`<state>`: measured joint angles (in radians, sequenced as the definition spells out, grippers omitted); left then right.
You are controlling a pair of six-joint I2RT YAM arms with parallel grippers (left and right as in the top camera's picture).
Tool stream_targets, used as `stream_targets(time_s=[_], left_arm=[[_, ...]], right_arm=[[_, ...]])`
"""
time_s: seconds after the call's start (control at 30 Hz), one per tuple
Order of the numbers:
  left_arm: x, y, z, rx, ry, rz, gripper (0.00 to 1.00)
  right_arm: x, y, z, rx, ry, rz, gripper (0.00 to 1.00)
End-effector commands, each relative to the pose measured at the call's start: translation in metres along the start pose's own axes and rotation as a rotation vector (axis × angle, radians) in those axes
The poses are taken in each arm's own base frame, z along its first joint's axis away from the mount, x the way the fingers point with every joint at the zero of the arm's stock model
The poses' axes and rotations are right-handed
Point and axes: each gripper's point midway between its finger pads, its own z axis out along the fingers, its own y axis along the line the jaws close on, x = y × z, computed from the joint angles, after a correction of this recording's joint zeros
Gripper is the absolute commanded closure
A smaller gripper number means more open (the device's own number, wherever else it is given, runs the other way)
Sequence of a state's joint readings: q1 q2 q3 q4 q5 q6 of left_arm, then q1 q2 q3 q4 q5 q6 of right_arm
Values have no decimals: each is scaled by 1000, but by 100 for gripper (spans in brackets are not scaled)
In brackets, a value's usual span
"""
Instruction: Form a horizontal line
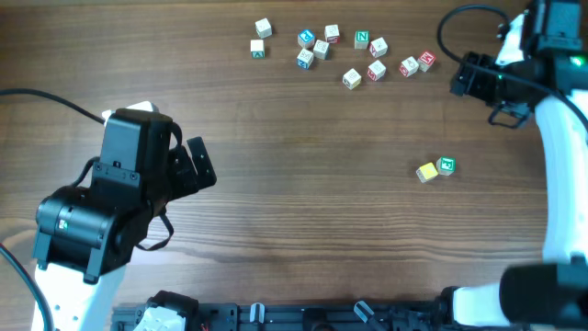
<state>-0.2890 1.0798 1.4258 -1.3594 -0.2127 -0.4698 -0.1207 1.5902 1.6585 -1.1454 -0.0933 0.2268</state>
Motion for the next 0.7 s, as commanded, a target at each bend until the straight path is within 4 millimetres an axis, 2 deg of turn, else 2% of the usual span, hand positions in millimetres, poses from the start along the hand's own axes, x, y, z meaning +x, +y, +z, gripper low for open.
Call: stream_targets(time_s=[0.0, 0.1, 0.17, 0.3, 0.37, 0.43, 0.5, 0.53, 0.6, 0.67], left_arm=[[2, -1, 0, 6, 6, -6, 0], [1, -2, 0, 9, 0, -8, 0], [-8, -7, 0, 32, -37, -17, 0], [-58, -71, -1, 309, -173, -24, 0], [-78, -99, 12, 387, -195, -11, 0], [-91, -130, 51, 422, -147, 59, 1], [-99, -153, 87, 414, -98, 126, 1], [-102, -161, 100, 407, -89, 156, 1], [-118, -193, 147, 369, -82, 234, 0], [-127, -215, 178, 343, -98, 319, 1]], right_arm=[[-6, 9, -50, -41, -129, -7, 4], [4, 9, -68, -47, -137, 8, 1], [8, 8, -75, -49, -138, 29, 1], [15, 9, -95, -60, -172, 52, 1], [16, 9, -103, -65, -195, 49, 0], [15, 10, -106, -68, -206, 48, 0], [15, 10, -104, -67, -202, 49, 1], [15, 9, -103, -67, -200, 49, 0], [14, 9, -103, -65, -198, 48, 0], [14, 7, -103, -53, -202, 46, 0]])
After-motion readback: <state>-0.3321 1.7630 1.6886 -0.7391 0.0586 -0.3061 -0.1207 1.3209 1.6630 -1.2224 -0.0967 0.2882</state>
